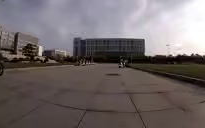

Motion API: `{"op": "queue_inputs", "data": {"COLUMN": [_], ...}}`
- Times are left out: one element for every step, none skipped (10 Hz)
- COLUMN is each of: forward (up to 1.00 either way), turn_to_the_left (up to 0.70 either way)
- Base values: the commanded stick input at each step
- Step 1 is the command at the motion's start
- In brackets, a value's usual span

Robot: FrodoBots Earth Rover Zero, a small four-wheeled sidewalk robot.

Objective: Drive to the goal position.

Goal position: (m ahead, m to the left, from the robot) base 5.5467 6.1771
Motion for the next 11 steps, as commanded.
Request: {"op": "queue_inputs", "data": {"forward": [0.7,0.7,0.7,0.7,0.7,0.7,0.7,0.7,0.7,0.7,0.7], "turn_to_the_left": [0.0,0.0,0.0,0.0,0.0,0.0,0.0,0.0,0.0,0.0,0.0]}}
